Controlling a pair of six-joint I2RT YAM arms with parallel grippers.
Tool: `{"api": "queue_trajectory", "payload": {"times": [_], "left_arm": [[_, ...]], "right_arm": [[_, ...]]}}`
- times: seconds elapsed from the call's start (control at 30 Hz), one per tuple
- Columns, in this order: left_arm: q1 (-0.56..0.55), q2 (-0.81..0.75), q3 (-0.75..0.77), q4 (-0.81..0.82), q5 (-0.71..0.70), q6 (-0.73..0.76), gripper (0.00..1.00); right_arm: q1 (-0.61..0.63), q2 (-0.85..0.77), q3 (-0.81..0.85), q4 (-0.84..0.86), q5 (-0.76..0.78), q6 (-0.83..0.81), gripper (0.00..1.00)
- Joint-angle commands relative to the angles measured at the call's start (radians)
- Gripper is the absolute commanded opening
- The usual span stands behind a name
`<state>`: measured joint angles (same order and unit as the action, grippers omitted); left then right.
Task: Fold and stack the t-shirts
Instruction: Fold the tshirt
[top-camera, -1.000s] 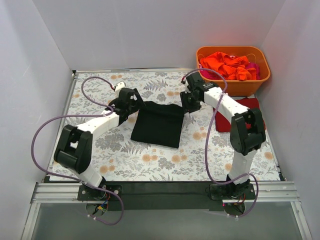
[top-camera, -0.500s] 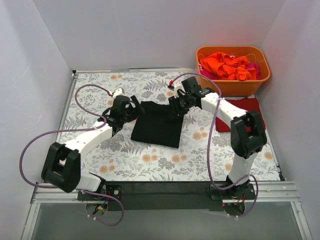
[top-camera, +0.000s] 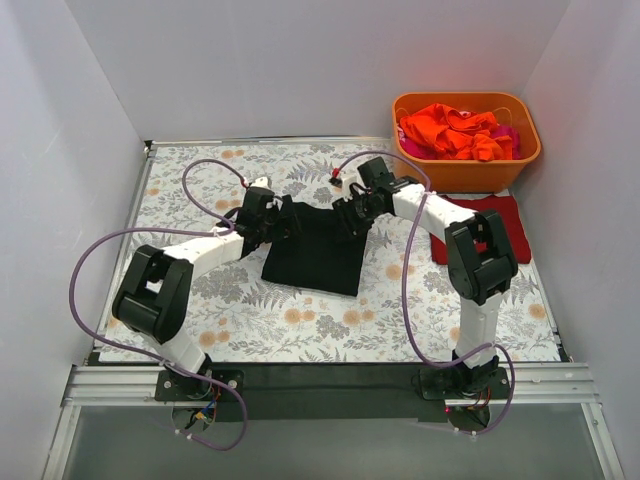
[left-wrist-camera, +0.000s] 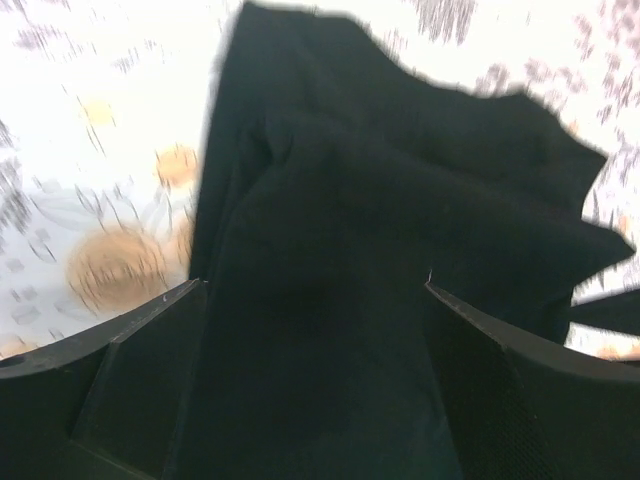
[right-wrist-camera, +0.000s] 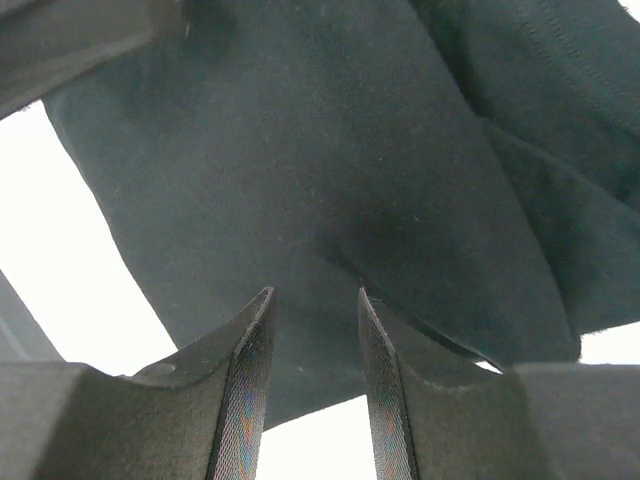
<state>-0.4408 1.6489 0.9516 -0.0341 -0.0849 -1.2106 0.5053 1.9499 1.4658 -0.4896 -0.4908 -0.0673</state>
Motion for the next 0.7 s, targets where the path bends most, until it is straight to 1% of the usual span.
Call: {"api": "queue_trajectory", "payload": {"times": [0.0, 0.13, 0.17, 0.3, 0.4, 0.43, 0.5, 0.6, 0.67], "left_arm": [[-0.001, -0.027, -0.016, -0.064, 0.062, -0.052, 0.80], [-0.009, -0.081, -0.100, -0.147, 0.083, -0.142, 0.80], [-0.012, -0.093, -0.135, -0.162, 0.143, -0.158, 0.80], [-0.047, -0.201, -0.220, -0.269, 0.210, -0.233, 0.80], [-0.084, -0.346, -0.310, -0.334, 0.241, -0.297, 0.79], [-0.101, -0.438, -0.332, -0.348, 0.241, -0.331, 0.79], [-0.110, -0.523, -0.384, -0.394, 0.252, -0.360, 0.77], [-0.113, -0.674, -0.392, -0.456, 0.238, -0.386, 0.77], [-0.113, -0.737, -0.363, -0.490, 0.191, -0.351, 0.77]], "right_arm": [[0.021, 0.035, -0.007, 0.010, -0.031, -0.011, 0.39], [0.068, 0.023, -0.082, 0.009, -0.022, 0.017, 0.39], [0.091, 0.018, -0.102, 0.009, -0.023, 0.024, 0.39], [0.160, -0.040, -0.208, -0.018, -0.026, 0.061, 0.39], [0.228, -0.104, -0.255, -0.044, -0.020, 0.095, 0.39], [0.243, -0.121, -0.280, -0.053, -0.022, 0.104, 0.39], [0.283, -0.169, -0.298, -0.067, -0.023, 0.121, 0.39], [0.306, -0.238, -0.308, -0.089, -0.028, 0.124, 0.39], [0.300, -0.276, -0.291, -0.108, 0.013, 0.078, 0.41]]}}
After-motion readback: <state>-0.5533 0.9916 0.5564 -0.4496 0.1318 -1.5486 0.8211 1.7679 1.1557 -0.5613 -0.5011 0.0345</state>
